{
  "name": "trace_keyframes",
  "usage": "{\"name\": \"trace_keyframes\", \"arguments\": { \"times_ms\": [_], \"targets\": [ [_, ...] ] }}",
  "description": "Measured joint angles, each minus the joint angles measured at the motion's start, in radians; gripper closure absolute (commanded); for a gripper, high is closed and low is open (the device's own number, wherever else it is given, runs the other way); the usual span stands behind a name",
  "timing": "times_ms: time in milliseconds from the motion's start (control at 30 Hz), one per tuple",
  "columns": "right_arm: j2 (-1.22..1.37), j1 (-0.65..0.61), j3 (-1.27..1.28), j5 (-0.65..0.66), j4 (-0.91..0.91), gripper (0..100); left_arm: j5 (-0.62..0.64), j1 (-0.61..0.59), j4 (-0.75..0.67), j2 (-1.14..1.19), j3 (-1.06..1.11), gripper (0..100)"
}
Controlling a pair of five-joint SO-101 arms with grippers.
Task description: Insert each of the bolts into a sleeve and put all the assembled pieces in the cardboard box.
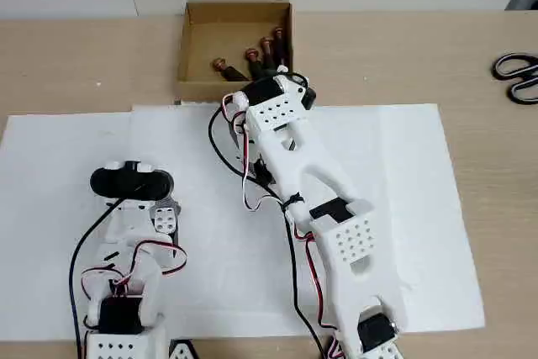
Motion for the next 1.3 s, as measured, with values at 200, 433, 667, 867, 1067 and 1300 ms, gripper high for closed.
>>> {"name": "trace_keyframes", "arguments": {
  "times_ms": [200,433,667,867,1067,1300],
  "targets": [
    [-0.063,0.006,-0.006,0.069,0.0,99.6,0.0,0.0,0.0,0.0,0.0,99],
    [-0.238,0.064,-0.011,0.272,0.0,99.6,0.0,0.005,0.0,0.0,0.0,99],
    [-0.347,0.232,-0.011,0.356,0.0,99.6,0.002,-0.029,0.0,0.0,-0.083,99],
    [-0.417,0.361,-0.011,0.359,0.011,99.6,0.002,-0.029,0.031,0.061,-0.315,99],
    [-0.506,0.427,0.133,0.361,0.017,99.6,0.063,-0.029,0.161,0.376,-0.669,99],
    [-0.634,0.528,0.377,0.361,0.017,99.6,0.1,-0.029,0.437,0.836,-1.146,99]
  ]
}}
